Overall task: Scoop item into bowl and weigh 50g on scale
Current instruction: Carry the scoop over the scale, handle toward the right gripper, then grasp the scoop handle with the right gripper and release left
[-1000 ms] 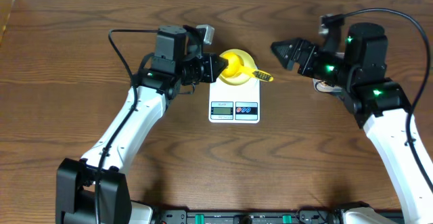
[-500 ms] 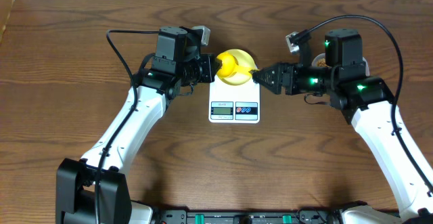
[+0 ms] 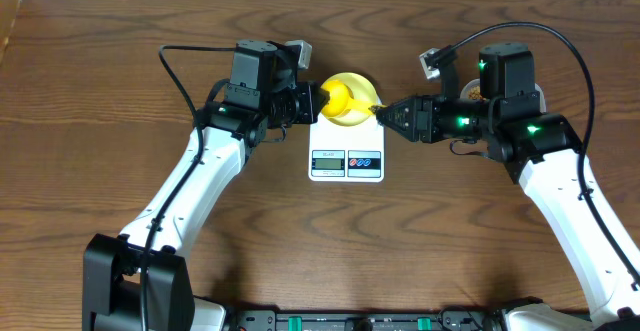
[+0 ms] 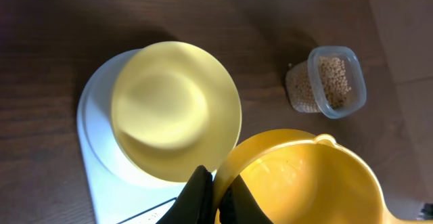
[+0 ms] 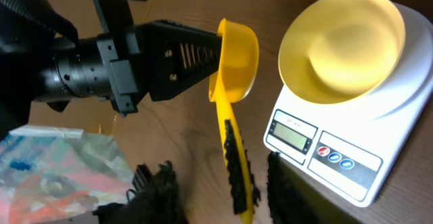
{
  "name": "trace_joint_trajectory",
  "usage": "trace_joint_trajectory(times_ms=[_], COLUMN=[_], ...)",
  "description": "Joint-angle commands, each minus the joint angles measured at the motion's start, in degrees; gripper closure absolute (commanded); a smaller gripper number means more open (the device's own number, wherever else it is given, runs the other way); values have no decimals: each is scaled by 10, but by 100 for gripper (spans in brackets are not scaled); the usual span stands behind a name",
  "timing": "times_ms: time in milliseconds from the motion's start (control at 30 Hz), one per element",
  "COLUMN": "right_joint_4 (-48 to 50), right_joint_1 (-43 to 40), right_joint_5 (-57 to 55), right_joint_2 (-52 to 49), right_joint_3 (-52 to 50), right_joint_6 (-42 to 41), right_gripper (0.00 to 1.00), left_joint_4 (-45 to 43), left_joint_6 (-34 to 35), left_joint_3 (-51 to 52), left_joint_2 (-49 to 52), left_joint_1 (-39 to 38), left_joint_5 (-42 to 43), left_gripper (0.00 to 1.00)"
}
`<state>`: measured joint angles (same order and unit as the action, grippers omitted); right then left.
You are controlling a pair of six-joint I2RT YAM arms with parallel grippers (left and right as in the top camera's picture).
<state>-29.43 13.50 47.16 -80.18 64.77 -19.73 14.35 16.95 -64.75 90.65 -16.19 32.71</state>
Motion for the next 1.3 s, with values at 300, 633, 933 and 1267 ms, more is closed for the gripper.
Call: trace_joint_trajectory(times_ms=[300, 633, 933, 1267], right_joint_4=[-1, 3, 2, -6], right_joint_1=[2, 2, 2, 0], right_joint_5=[-1, -3, -14, -134], right_joint_2=[3, 3, 3, 3], right_joint_3=[10, 10, 10, 12], right_joint_6=[12, 11, 10, -30], right_gripper=[73, 99, 99, 99], left_joint_4=[-3, -3, -6, -1], left_joint_6=[10, 9, 7, -46], left_joint_3=[-18, -18, -18, -18], left_joint_2=[-9, -9, -9, -9], left_joint_1=[1, 1, 1, 1], left_joint_5=[54, 54, 52, 38], left_gripper=[93, 93, 55, 48])
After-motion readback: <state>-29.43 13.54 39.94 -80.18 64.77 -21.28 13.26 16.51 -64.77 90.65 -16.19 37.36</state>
